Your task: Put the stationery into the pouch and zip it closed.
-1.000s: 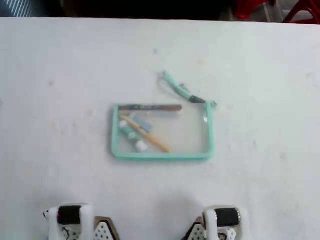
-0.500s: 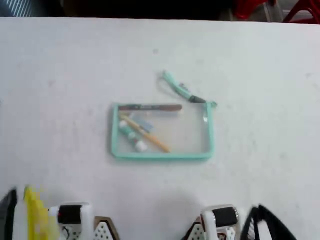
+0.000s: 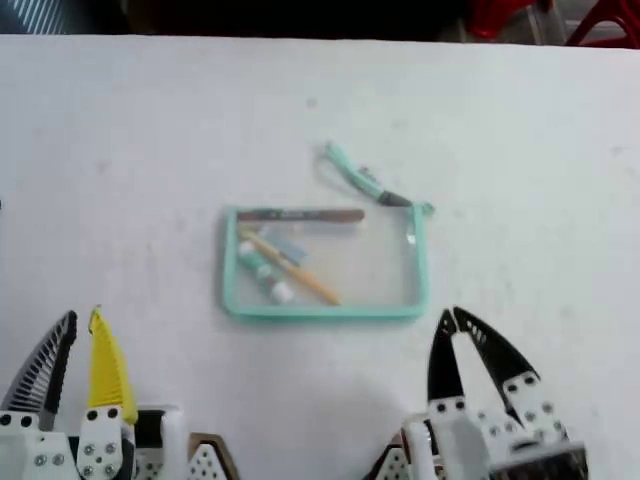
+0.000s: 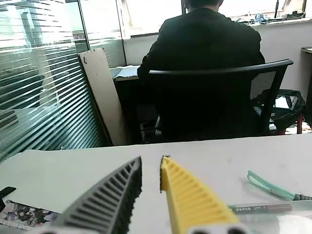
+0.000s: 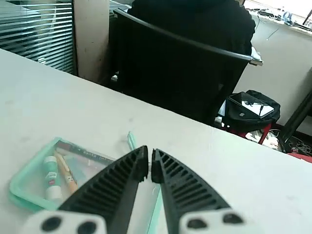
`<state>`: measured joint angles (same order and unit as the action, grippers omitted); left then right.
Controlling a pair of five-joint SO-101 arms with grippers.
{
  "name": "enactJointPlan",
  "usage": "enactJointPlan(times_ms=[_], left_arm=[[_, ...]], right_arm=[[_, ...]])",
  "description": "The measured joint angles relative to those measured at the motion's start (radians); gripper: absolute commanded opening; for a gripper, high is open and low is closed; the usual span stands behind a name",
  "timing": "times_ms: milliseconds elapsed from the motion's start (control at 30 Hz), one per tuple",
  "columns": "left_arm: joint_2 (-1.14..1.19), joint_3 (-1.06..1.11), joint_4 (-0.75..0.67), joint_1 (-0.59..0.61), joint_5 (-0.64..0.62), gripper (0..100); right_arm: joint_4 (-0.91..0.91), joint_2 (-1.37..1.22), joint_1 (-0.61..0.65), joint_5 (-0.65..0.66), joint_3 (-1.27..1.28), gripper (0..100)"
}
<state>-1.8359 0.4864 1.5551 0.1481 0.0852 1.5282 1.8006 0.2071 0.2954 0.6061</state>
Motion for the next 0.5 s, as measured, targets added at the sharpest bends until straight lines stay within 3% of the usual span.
enactJointPlan(times_ms=[100, 233, 367, 500], left_arm=[[0.000, 0.087, -0.037, 0.000, 0.068, 7], [0.002, 0.308, -0.189, 0.000, 0.164, 2], [0.002, 0.549, -0.316, 0.000, 0.172, 2], [0.003, 0.736, -0.361, 0.000, 0.167, 2]], right_arm=[[-0.086, 0.000, -0.005, 0.081, 0.158, 1.8], [-0.203, -0.002, -0.005, 0.255, 0.388, 1.8], [-0.282, -0.003, 0.000, 0.135, 0.517, 1.8], [-0.281, -0.003, 0.063, 0.137, 0.580, 1.8]])
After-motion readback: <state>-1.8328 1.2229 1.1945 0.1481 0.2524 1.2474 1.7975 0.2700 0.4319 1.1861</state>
